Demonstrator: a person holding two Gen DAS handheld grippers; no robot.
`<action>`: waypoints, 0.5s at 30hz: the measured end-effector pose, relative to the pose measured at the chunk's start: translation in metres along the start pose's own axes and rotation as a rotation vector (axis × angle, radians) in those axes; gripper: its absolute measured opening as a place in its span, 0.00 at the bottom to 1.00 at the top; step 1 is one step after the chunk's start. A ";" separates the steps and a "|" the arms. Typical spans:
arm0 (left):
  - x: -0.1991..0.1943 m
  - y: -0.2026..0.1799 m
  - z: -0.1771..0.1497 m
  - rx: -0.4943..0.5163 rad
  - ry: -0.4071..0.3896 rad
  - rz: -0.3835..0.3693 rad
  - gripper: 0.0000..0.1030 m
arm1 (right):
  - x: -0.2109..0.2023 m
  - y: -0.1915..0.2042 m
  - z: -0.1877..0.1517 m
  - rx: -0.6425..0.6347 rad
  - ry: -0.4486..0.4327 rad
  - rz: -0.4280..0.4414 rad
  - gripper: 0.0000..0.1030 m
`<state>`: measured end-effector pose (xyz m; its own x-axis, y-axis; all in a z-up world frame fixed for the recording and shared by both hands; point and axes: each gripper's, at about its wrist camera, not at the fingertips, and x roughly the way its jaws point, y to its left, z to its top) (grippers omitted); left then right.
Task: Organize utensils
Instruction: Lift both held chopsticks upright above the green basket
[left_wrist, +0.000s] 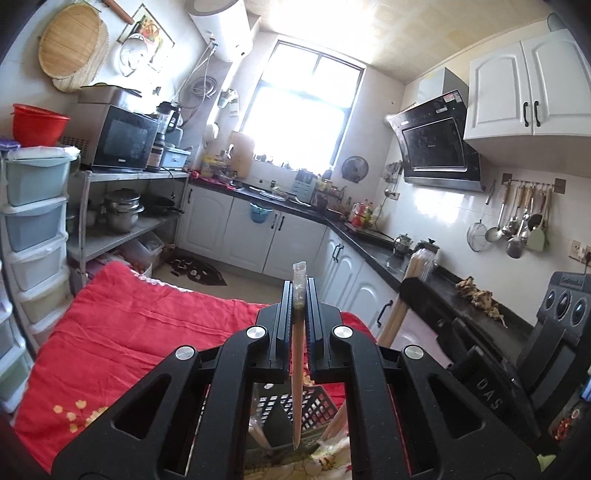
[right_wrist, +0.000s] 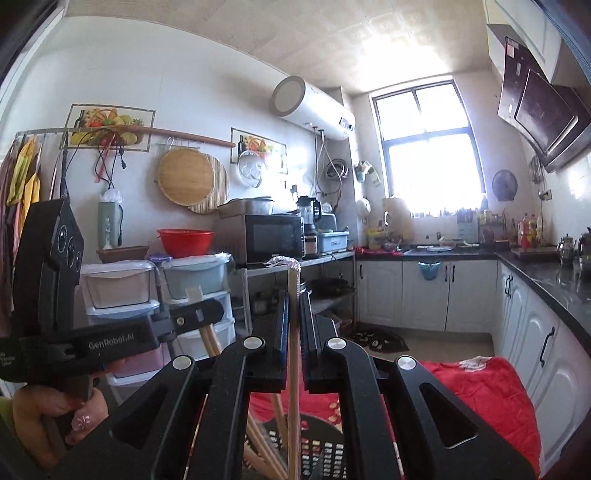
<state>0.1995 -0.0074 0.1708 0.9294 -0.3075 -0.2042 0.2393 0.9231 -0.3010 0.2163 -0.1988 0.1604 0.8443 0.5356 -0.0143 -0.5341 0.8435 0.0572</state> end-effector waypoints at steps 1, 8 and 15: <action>0.001 0.001 -0.002 0.002 -0.005 0.003 0.03 | 0.001 -0.001 0.000 0.000 -0.003 -0.005 0.06; 0.009 0.005 -0.009 -0.001 -0.029 0.033 0.03 | 0.008 -0.010 -0.008 0.006 -0.028 -0.043 0.06; 0.019 0.010 -0.016 -0.009 -0.022 0.033 0.03 | 0.018 -0.020 -0.022 -0.012 -0.029 -0.092 0.06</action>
<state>0.2146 -0.0078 0.1492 0.9427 -0.2715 -0.1937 0.2058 0.9305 -0.3029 0.2412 -0.2057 0.1370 0.8908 0.4543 0.0103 -0.4542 0.8897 0.0449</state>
